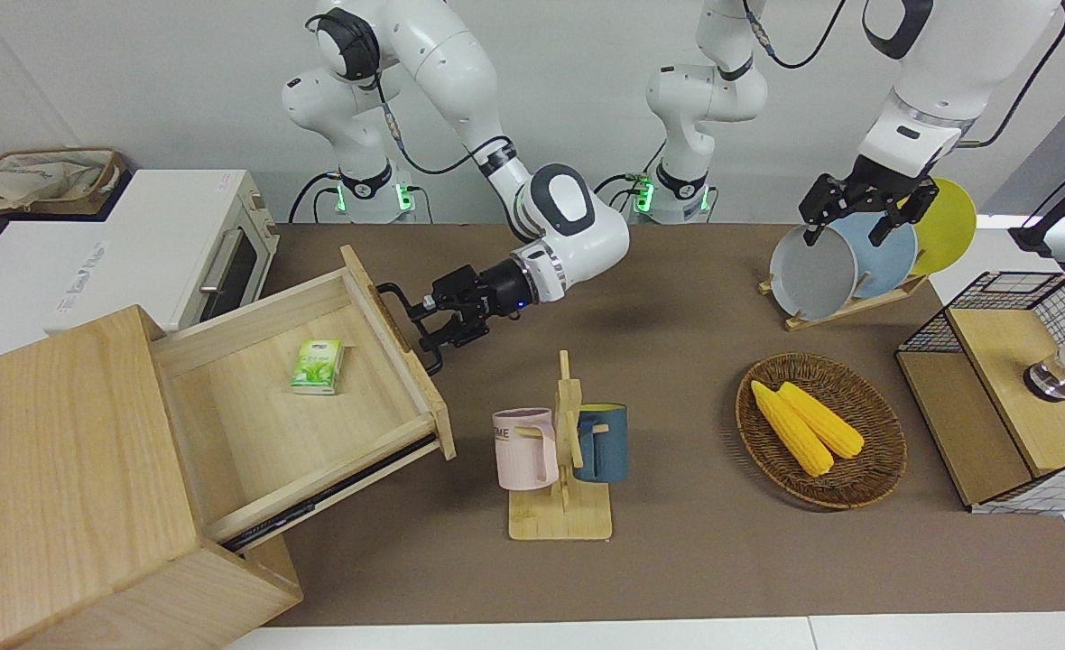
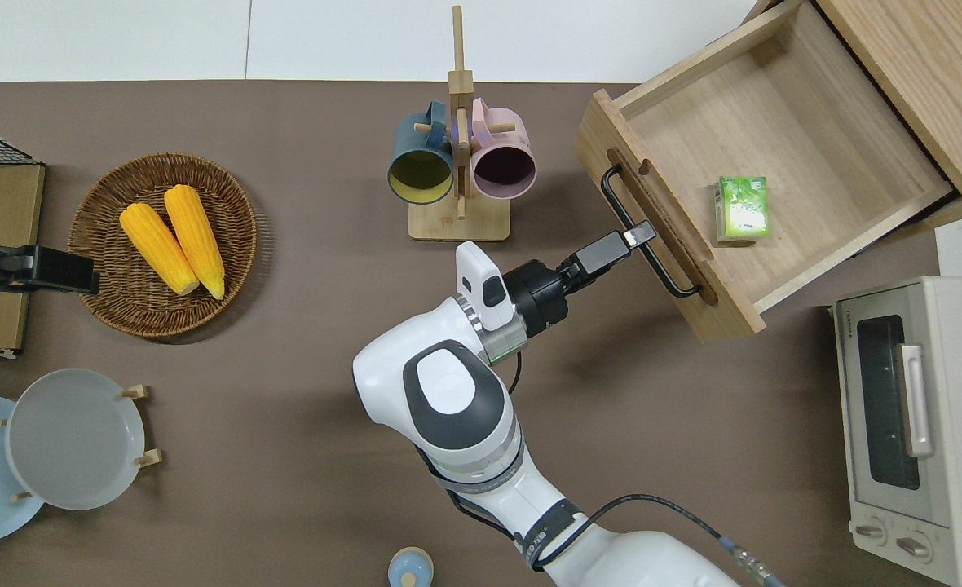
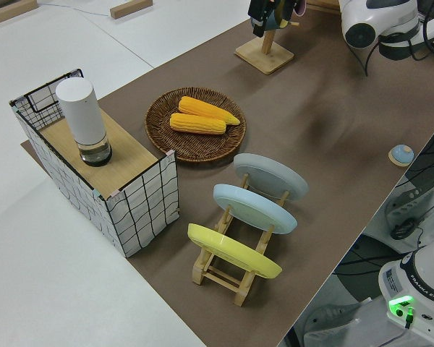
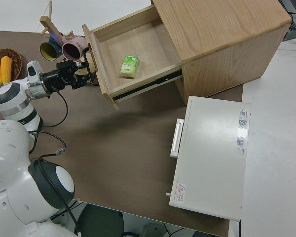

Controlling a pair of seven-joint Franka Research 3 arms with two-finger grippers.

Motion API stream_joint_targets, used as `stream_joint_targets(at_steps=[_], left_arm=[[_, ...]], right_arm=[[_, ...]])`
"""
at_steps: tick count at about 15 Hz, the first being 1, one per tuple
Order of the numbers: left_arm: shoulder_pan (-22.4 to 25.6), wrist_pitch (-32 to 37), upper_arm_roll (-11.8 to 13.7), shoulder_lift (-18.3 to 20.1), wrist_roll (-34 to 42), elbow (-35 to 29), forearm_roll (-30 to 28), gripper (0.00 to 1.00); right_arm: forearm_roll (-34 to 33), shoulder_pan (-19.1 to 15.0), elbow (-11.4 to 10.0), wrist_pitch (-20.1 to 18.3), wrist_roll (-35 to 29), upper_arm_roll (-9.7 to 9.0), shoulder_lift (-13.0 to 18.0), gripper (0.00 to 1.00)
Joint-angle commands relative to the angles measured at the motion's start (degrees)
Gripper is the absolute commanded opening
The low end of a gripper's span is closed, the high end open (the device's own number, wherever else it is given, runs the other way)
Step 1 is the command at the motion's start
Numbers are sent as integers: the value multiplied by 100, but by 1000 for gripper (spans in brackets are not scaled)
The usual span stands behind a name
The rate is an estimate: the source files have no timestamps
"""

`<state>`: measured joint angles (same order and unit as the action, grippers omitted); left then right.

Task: Slide drawer open with right arm
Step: 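Hold the drawer open and release the handle with the right gripper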

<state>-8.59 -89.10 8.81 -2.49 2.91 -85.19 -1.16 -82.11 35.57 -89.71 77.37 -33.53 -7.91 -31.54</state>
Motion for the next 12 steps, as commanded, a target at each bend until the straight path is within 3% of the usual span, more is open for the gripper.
stream_joint_targets(at_steps=[1,4,7,12], left_arm=[[-99,-2,95,-76,43,117,72,998],[-99,-2,95,-76,43,117,72,995],[-99,-2,95,-76,43,117,72,998],[-99,-2,95,-76,43,117,72,995]], right_arm=[[230,20,85,-64,-154,-17,-18,981],[440,20,225,-64,-145,-44,-10,981],[669,99,515,-117,-5,-70,25,981],[1152,161,1279,-126,750,-70,166,979]])
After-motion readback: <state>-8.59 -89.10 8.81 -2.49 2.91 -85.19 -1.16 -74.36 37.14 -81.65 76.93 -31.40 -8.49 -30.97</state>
